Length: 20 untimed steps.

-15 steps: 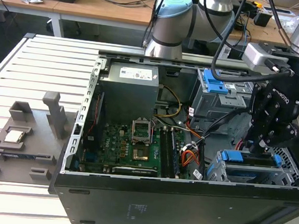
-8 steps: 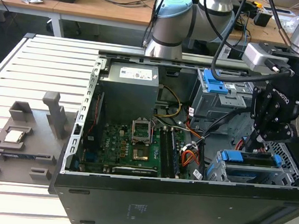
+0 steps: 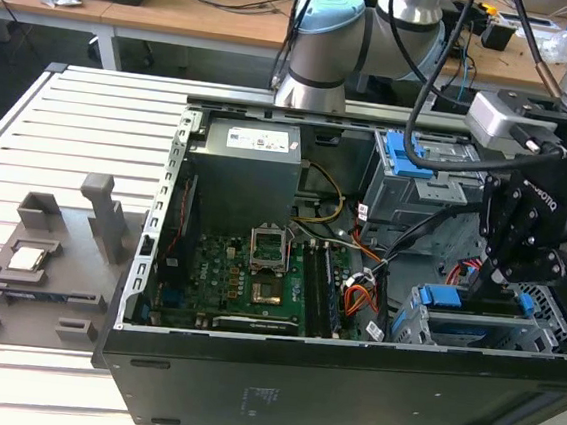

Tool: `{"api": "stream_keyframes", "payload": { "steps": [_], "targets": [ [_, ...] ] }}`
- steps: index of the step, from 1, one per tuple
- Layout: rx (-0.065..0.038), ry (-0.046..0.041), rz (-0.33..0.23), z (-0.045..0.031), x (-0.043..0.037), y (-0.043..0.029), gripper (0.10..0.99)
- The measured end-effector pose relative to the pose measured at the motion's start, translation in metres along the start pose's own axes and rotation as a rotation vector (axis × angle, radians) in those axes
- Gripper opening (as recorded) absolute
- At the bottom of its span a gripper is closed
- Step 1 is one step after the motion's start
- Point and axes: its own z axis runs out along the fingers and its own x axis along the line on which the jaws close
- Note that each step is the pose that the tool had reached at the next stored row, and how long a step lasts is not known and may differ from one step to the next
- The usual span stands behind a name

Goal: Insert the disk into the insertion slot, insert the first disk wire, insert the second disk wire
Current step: 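Insert the second disk wire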

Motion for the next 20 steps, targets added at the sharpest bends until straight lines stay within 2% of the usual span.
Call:
{"api": "stream_keyframes", "payload": {
  "steps": [1, 2, 3, 6, 7, 8, 9, 11, 12, 14, 18, 20],
  "targets": [
    [0.0, -0.007, 0.0, 0.0003, 0.0022, 0.0, 0.106],
    [0.0, -0.0362, -0.001, 0.0009, 0.0051, 0.0, 0.106],
    [0.001, -0.059, -0.002, 0.0011, 0.0068, 0.0, 0.106],
    [0.001, -0.1088, -0.004, 0.0014, 0.0089, 0.0, 0.106],
    [0.001, -0.1392, -0.006, 0.0015, 0.0097, -0.0001, 0.106],
    [0.002, -0.1534, -0.006, 0.0016, 0.0102, -0.0005, 0.106],
    [0.002, -0.1593, -0.006, 0.0017, 0.0109, -0.0007, 0.106],
    [0.002, -0.1605, -0.006, 0.0017, 0.011, -0.0008, 0.106],
    [0.002, -0.1603, -0.006, 0.0011, 0.0112, -0.0008, 0.106],
    [0.002, -0.1539, -0.006, -0.0068, 0.0121, -0.0005, 0.106],
    [0.001, -0.1524, -0.006, -0.0078, 0.0121, -0.0005, 0.114],
    [0.002, -0.1518, -0.006, -0.0082, 0.012, -0.0005, 0.243]
  ]
}}
